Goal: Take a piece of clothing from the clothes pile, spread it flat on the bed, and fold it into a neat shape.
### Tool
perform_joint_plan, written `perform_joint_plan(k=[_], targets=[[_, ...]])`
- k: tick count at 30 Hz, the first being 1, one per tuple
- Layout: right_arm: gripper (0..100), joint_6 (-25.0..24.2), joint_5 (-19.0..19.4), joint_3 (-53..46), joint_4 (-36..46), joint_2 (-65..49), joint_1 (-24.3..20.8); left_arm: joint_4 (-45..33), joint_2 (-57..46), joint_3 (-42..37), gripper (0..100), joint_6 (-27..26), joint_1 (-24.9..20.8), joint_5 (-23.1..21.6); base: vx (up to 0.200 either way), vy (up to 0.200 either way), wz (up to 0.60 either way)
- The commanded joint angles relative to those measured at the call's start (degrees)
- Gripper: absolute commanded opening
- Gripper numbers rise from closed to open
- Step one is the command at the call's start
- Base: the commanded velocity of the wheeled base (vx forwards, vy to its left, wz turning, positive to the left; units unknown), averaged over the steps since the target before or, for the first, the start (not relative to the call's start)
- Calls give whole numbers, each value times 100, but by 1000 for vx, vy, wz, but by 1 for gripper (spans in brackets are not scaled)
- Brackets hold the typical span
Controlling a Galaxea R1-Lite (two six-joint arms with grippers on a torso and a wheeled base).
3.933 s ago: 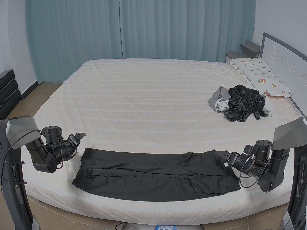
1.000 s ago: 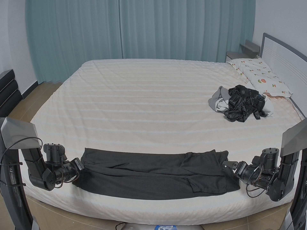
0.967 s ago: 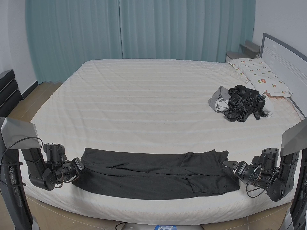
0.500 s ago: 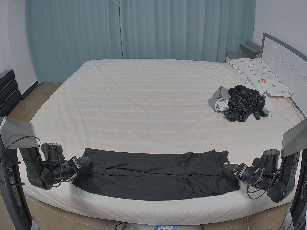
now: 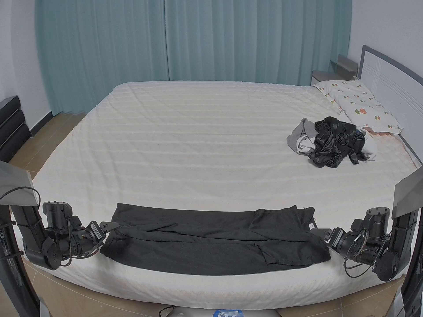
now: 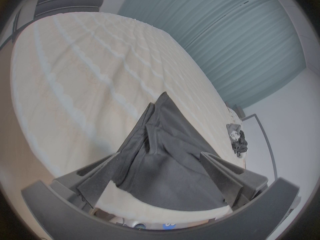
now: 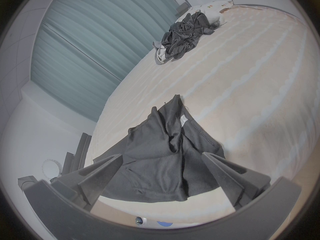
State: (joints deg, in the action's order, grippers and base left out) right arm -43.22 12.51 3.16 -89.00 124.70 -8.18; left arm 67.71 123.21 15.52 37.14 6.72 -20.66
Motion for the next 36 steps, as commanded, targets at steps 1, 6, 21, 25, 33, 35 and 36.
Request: perform_joint_plan(k=[1, 6, 21, 25, 33, 35, 36], targets=[[100, -134, 164, -34, -47, 55, 18, -56, -78, -154, 100, -172, -4, 18, -200, 0, 0], [100, -134, 173, -34, -47, 63, -43, -12, 115, -137, 100, -252, -4, 150, -120, 0, 0], [100, -143, 147, 27, -47, 230, -114, 23, 660, 566, 100, 355, -338, 853, 0, 0, 0], [100, -143, 112, 36, -47, 257, -210, 23, 757, 812, 100, 425, -408, 1091, 0, 0, 0], [100, -143, 103, 53, -47, 318, -219, 15, 792, 953, 0, 443, -496, 1170, 0, 0, 0], [100, -152, 103, 62, -56, 345, -228, 15, 792, 927, 0, 443, -496, 1187, 0, 0, 0], [100, -152, 103, 62, -56, 353, -237, 15, 792, 900, 0, 443, -496, 1187, 0, 0, 0]])
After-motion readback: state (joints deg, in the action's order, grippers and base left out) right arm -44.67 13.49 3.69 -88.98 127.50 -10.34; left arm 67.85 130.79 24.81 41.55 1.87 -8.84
